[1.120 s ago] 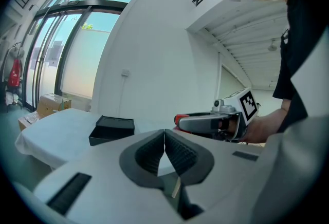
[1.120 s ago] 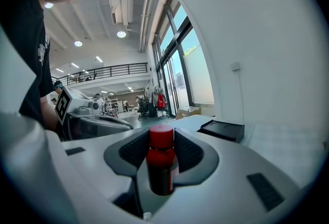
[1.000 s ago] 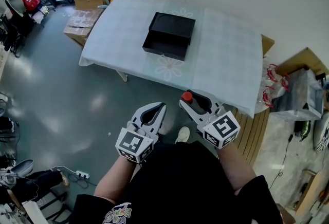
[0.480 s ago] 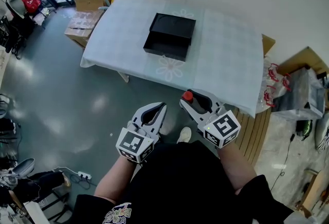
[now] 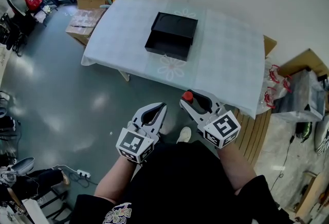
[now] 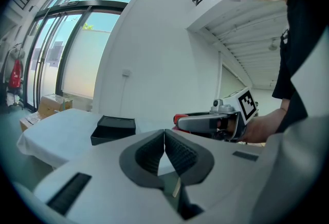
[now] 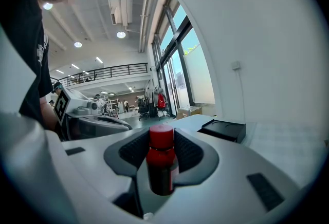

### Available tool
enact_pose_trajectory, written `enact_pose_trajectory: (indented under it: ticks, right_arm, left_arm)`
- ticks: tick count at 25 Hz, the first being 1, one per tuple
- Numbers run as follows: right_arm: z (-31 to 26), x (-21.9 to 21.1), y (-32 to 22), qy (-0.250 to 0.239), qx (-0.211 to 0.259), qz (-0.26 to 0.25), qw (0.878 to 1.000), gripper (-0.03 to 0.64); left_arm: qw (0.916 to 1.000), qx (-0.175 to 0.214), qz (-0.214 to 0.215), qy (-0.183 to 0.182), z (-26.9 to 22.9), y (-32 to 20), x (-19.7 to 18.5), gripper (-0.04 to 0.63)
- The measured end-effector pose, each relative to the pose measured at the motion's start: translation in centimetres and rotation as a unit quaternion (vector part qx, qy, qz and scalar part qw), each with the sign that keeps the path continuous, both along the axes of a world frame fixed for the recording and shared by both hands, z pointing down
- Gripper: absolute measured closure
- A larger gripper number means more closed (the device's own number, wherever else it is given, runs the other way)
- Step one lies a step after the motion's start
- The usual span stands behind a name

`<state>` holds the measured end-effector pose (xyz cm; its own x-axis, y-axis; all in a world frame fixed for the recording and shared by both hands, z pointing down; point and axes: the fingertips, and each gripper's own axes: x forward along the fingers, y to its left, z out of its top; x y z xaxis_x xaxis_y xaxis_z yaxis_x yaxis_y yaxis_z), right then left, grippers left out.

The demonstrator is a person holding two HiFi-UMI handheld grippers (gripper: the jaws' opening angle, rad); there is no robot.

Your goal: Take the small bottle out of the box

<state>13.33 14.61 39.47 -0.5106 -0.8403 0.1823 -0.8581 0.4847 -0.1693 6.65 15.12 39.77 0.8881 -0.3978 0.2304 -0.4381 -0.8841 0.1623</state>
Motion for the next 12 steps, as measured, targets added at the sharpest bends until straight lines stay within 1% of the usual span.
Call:
enact_pose_trajectory:
  ticks: [12]
  right_arm:
    - [-0.33,0.29,-0.32,-0.001,0.003,-0.004,1.000,0.453]
  left_arm:
    - [1.0000,0.002,-0.005,0.001,-0.41,-0.27,0.31,0.566]
